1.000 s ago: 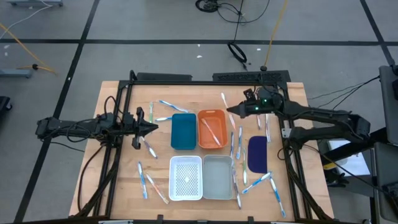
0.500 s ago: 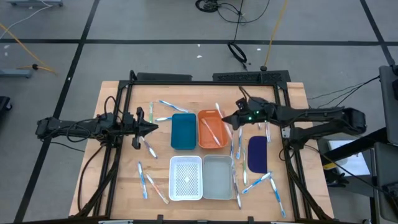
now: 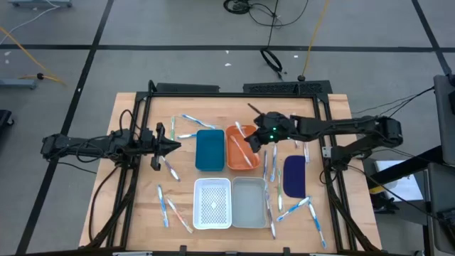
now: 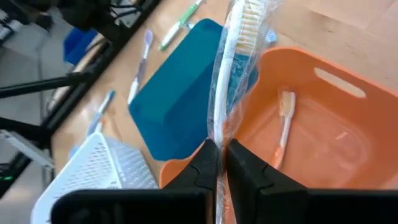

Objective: Pick & Place Toothbrushes
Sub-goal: Put the orange toothbrush into the orange bin

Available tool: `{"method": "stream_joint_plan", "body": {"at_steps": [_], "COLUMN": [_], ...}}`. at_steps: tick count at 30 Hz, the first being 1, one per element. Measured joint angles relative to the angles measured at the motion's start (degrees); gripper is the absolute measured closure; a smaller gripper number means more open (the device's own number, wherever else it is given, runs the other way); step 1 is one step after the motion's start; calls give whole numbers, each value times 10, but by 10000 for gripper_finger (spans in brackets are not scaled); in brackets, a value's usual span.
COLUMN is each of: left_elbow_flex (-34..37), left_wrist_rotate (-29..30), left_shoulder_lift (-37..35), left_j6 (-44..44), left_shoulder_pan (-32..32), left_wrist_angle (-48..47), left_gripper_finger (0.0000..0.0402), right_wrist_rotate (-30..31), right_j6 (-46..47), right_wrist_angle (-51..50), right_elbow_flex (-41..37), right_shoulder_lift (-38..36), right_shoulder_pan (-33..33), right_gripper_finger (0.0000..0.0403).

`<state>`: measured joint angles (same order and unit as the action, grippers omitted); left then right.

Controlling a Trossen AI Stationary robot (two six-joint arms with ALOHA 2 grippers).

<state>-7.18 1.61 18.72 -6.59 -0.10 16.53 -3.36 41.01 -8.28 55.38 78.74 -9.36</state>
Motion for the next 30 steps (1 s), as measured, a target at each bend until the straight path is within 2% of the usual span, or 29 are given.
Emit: {"method": "stream_joint_plan", "body": {"at_steps": [10, 30], "left_elbow_flex": [0, 0], "left_wrist_rotate": [0, 0], "left_shoulder_lift": [0, 0], "left_j6": [0, -1], "left_shoulder_pan": [0, 0], "left_wrist_angle": [0, 0], "left_gripper_finger": [382, 382], "right_wrist_rotate": [6, 33], "right_j6": [-27, -42], "right_wrist_angle": [-46, -51], "right_elbow_flex": [61, 61], "right_shoulder_lift": [94, 162], "right_shoulder_pan": [13, 12], "right_gripper_finger": [394, 386]}}
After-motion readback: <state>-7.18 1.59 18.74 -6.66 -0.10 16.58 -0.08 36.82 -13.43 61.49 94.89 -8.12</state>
